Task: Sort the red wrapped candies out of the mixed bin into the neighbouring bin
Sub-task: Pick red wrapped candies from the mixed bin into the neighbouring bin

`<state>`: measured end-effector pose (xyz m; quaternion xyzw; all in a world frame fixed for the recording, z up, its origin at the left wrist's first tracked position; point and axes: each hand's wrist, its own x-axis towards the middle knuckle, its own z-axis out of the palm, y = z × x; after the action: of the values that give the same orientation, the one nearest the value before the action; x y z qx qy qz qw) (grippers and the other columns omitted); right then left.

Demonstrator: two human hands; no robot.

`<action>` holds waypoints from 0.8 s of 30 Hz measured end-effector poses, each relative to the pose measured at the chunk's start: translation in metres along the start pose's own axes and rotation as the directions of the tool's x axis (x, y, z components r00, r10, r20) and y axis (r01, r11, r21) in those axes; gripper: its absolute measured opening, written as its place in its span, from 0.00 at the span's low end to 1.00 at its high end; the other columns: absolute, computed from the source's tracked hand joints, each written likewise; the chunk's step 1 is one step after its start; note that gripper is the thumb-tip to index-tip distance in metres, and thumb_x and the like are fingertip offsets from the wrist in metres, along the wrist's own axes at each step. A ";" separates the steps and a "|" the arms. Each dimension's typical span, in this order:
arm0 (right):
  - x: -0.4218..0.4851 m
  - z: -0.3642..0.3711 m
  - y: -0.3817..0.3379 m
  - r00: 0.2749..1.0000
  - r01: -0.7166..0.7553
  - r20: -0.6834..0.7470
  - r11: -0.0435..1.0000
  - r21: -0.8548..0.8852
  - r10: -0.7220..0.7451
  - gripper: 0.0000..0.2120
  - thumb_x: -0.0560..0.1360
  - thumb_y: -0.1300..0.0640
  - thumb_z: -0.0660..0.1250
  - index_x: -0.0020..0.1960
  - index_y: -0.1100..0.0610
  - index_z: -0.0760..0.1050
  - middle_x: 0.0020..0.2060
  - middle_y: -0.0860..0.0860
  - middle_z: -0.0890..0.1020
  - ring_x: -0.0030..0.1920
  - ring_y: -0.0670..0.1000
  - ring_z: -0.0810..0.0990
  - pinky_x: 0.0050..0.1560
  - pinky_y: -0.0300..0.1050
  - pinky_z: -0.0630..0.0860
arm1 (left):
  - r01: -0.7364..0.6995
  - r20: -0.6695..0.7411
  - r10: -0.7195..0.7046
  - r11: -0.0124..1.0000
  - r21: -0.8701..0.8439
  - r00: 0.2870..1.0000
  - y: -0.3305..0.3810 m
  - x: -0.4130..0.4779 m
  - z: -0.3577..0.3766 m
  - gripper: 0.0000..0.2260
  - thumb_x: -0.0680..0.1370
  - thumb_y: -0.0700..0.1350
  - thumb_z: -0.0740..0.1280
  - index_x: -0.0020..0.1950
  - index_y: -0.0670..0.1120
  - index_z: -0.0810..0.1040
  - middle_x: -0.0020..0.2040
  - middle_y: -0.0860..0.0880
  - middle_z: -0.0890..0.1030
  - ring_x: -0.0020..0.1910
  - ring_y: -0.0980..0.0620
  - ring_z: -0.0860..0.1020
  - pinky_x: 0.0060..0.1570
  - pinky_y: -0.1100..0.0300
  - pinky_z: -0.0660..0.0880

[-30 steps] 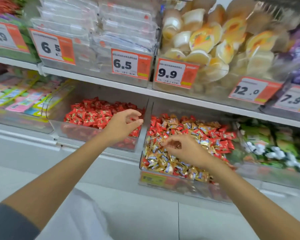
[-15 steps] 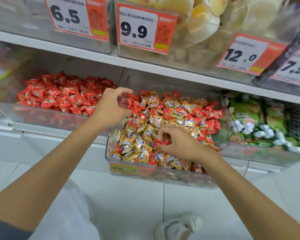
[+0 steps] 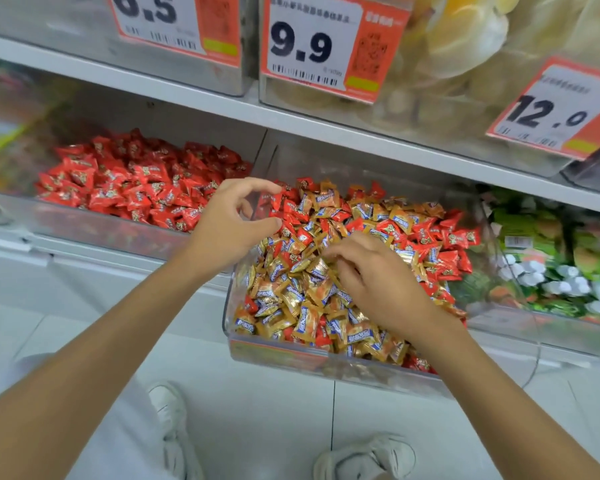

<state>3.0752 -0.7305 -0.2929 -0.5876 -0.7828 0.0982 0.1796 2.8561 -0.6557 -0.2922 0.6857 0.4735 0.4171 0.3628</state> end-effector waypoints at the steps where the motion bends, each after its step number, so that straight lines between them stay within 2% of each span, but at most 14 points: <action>1: -0.002 0.000 -0.006 0.996 0.024 0.086 0.998 0.055 -0.029 0.16 0.77 0.53 0.68 0.64 0.49 0.76 0.51 0.46 0.76 0.53 0.45 0.71 0.55 0.43 0.72 | 0.004 -0.001 -0.004 1.000 -0.011 1.000 0.000 0.000 0.000 0.16 0.71 0.40 0.73 0.54 0.58 0.78 0.58 0.51 0.73 0.34 0.63 0.69 0.42 0.76 0.68; 3: -0.007 0.009 -0.020 0.948 0.102 0.294 0.992 0.069 -0.118 0.27 0.70 0.40 0.72 0.67 0.44 0.73 0.50 0.45 0.72 0.50 0.42 0.66 0.53 0.37 0.67 | 0.011 0.000 -0.011 0.999 -0.039 1.000 0.000 -0.001 0.000 0.16 0.71 0.40 0.73 0.53 0.57 0.78 0.59 0.48 0.74 0.33 0.62 0.68 0.39 0.75 0.68; 5: -0.007 0.022 -0.020 0.926 0.210 0.325 0.978 -0.019 -0.192 0.31 0.68 0.39 0.74 0.68 0.44 0.73 0.48 0.47 0.71 0.49 0.45 0.66 0.51 0.42 0.68 | 0.027 -0.005 -0.027 0.997 -0.073 1.000 -0.001 -0.002 0.000 0.16 0.71 0.39 0.73 0.54 0.55 0.79 0.58 0.47 0.76 0.32 0.61 0.67 0.37 0.74 0.68; 9: 0.011 0.016 0.004 0.994 0.076 0.081 0.988 -0.131 -0.066 0.24 0.72 0.43 0.72 0.65 0.50 0.76 0.48 0.51 0.75 0.52 0.51 0.71 0.55 0.50 0.72 | 0.063 -0.025 -0.068 0.986 -0.152 0.997 0.002 -0.004 0.001 0.16 0.72 0.37 0.72 0.57 0.51 0.79 0.39 0.49 0.73 0.31 0.56 0.66 0.30 0.68 0.66; 12: 0.015 0.005 0.018 0.999 -0.043 -0.032 0.989 -0.142 0.039 0.22 0.75 0.45 0.69 0.67 0.50 0.75 0.50 0.50 0.74 0.54 0.51 0.71 0.57 0.46 0.70 | 0.098 -0.108 -0.116 0.982 -0.160 0.987 0.002 -0.005 0.005 0.16 0.72 0.37 0.72 0.56 0.50 0.75 0.43 0.54 0.74 0.32 0.58 0.69 0.34 0.68 0.69; 15: 0.007 -0.005 0.020 0.991 -0.099 -0.108 0.986 -0.136 0.085 0.21 0.75 0.47 0.69 0.67 0.49 0.74 0.49 0.46 0.73 0.51 0.48 0.71 0.54 0.44 0.72 | 0.160 -0.112 -0.182 0.971 -0.180 0.977 -0.001 -0.006 0.006 0.16 0.73 0.38 0.70 0.58 0.49 0.74 0.37 0.54 0.71 0.28 0.64 0.70 0.33 0.69 0.70; 17: -0.002 -0.010 0.013 0.996 -0.079 -0.054 0.996 -0.044 0.076 0.15 0.75 0.47 0.70 0.60 0.48 0.78 0.47 0.43 0.74 0.46 0.44 0.73 0.50 0.44 0.76 | 0.157 -0.076 -0.173 0.971 -0.178 0.982 -0.002 -0.008 0.005 0.18 0.74 0.37 0.69 0.62 0.51 0.74 0.35 0.54 0.69 0.26 0.63 0.68 0.33 0.69 0.69; 19: -0.012 -0.006 -0.001 0.991 -0.060 0.121 0.994 0.093 0.049 0.14 0.71 0.43 0.72 0.54 0.47 0.81 0.46 0.42 0.76 0.46 0.42 0.75 0.49 0.44 0.77 | 0.152 -0.061 -0.165 0.971 -0.184 0.984 -0.002 -0.010 0.004 0.21 0.75 0.36 0.67 0.67 0.52 0.74 0.34 0.55 0.67 0.27 0.63 0.68 0.38 0.73 0.70; 20: -0.015 0.000 -0.006 0.976 -0.046 0.217 0.995 0.091 0.025 0.18 0.69 0.39 0.72 0.55 0.46 0.80 0.48 0.43 0.76 0.48 0.43 0.75 0.50 0.43 0.75 | 0.153 -0.062 -0.168 0.969 -0.195 0.984 -0.001 -0.011 0.004 0.22 0.76 0.36 0.67 0.69 0.51 0.73 0.33 0.57 0.67 0.28 0.64 0.69 0.45 0.73 0.71; 22: -0.016 0.016 -0.009 0.950 0.050 0.312 0.997 -0.062 -0.028 0.21 0.69 0.37 0.71 0.57 0.47 0.79 0.49 0.45 0.75 0.50 0.44 0.72 0.50 0.42 0.72 | 0.153 -0.053 -0.168 0.966 -0.209 0.984 0.000 -0.013 0.005 0.23 0.77 0.36 0.66 0.70 0.50 0.72 0.29 0.60 0.68 0.30 0.66 0.71 0.58 0.68 0.68; 23: -0.013 0.021 -0.008 0.953 0.059 0.302 0.993 -0.102 -0.025 0.19 0.70 0.39 0.71 0.56 0.48 0.80 0.48 0.45 0.75 0.49 0.45 0.70 0.49 0.43 0.71 | 0.150 -0.044 -0.163 0.966 -0.210 0.986 0.000 -0.014 0.005 0.23 0.77 0.36 0.66 0.71 0.50 0.72 0.27 0.61 0.69 0.30 0.66 0.71 0.58 0.68 0.67; 24: -0.010 0.022 -0.008 0.961 0.034 0.276 0.995 -0.089 -0.008 0.15 0.73 0.42 0.70 0.53 0.50 0.80 0.46 0.45 0.75 0.47 0.44 0.70 0.48 0.43 0.71 | 0.147 -0.037 -0.159 0.966 -0.212 0.987 -0.001 -0.014 0.005 0.23 0.77 0.36 0.65 0.71 0.51 0.72 0.27 0.61 0.68 0.30 0.65 0.71 0.54 0.72 0.68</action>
<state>3.0619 -0.7410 -0.3122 -0.5677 -0.8100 0.1408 0.0426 2.8577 -0.6698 -0.2980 0.5938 0.4882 0.4535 0.4509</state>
